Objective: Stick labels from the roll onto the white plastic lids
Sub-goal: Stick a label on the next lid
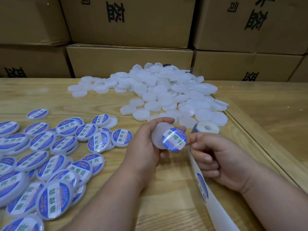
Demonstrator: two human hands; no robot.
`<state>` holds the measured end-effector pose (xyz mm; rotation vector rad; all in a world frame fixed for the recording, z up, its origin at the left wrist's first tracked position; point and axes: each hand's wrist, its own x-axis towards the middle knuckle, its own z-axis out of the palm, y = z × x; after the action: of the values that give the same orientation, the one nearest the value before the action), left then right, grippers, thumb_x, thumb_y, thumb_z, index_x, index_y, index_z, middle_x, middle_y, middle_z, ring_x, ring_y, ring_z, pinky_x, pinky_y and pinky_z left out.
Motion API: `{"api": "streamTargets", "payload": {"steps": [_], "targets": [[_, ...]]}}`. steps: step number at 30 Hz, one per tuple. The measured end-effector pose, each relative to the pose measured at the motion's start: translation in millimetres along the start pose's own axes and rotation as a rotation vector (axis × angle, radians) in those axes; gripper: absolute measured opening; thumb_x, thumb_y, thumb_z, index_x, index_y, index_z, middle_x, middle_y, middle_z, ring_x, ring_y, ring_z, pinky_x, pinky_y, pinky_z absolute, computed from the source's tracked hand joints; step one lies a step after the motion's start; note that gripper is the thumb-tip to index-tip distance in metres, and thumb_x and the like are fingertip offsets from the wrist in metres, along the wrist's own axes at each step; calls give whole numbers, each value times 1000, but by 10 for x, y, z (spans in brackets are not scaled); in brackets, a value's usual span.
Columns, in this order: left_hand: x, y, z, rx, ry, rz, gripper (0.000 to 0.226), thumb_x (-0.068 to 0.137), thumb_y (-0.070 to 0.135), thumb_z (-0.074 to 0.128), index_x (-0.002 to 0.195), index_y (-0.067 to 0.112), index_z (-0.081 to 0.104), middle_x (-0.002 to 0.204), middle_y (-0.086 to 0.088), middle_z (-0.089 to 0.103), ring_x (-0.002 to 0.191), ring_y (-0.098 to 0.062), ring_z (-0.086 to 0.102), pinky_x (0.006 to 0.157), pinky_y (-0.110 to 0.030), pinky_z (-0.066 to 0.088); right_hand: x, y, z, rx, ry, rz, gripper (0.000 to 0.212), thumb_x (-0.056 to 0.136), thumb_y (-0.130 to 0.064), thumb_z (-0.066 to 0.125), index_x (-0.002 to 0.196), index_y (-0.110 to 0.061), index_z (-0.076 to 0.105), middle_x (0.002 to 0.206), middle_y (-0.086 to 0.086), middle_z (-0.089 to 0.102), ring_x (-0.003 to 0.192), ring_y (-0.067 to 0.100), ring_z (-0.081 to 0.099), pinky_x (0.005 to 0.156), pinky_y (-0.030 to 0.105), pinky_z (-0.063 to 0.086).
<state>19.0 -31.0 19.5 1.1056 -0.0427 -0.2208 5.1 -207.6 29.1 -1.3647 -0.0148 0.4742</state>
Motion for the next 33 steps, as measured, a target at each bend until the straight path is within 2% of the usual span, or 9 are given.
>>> {"api": "streamTargets", "payload": {"steps": [2,5,8,12,15,23,27,30,33], "targets": [[7,-8,-2,19,-13,16,40,103,26,25,107,13,63,104,-20,76,85,-32,62,51,-31,28,10,6,4,2,5,3,29,84,-4,40,92,-7,68,47,-1,33,36,7,19,36,14,15],[8,-34,-5,45,-50,38,41,102,23,23,106,12,63,105,-20,76,82,-36,62,53,-33,31,24,14,-11,-12,19,5,32,88,-4,36,100,-4,67,48,-1,33,37,7,18,37,15,13],[11,-52,-15,80,-94,44,41,100,21,24,106,14,63,106,-17,77,68,-30,63,51,-28,37,28,19,-13,-18,5,11,38,89,-5,36,113,3,65,50,-1,31,38,7,19,38,16,14],[20,-47,-17,109,-120,53,38,85,30,36,106,15,64,106,-14,77,58,-25,61,52,-31,32,48,27,-24,-4,-5,17,42,89,-6,37,122,6,60,51,-1,31,37,7,19,35,14,19],[28,-47,-15,115,-125,46,42,75,30,39,106,16,64,106,-13,77,60,-26,62,51,-32,30,59,31,-25,1,-7,13,42,89,-6,37,122,8,59,51,-1,31,37,7,19,35,14,19],[42,-70,-37,153,-121,56,39,76,28,41,105,21,66,108,-12,77,64,-27,64,53,-32,32,59,38,-26,-14,20,11,38,90,-6,37,116,3,63,50,-2,32,38,7,19,37,16,16],[27,-63,-37,160,-130,64,33,78,31,44,93,31,73,109,-11,77,65,-27,64,53,-31,34,66,43,-27,6,15,11,40,91,-6,37,120,7,61,50,-1,32,38,8,19,36,16,17],[13,-46,-27,171,-135,75,25,76,40,52,88,38,74,108,-9,77,66,-25,65,52,-29,36,68,53,-34,0,19,6,38,91,-5,38,118,6,62,50,-1,32,38,8,19,36,15,18],[-5,-44,-8,191,-124,102,28,72,57,58,89,41,73,106,-5,78,63,-21,66,52,-28,37,62,50,-29,-15,6,-3,38,85,-9,45,114,4,64,50,-1,32,38,8,19,37,16,17]]}}
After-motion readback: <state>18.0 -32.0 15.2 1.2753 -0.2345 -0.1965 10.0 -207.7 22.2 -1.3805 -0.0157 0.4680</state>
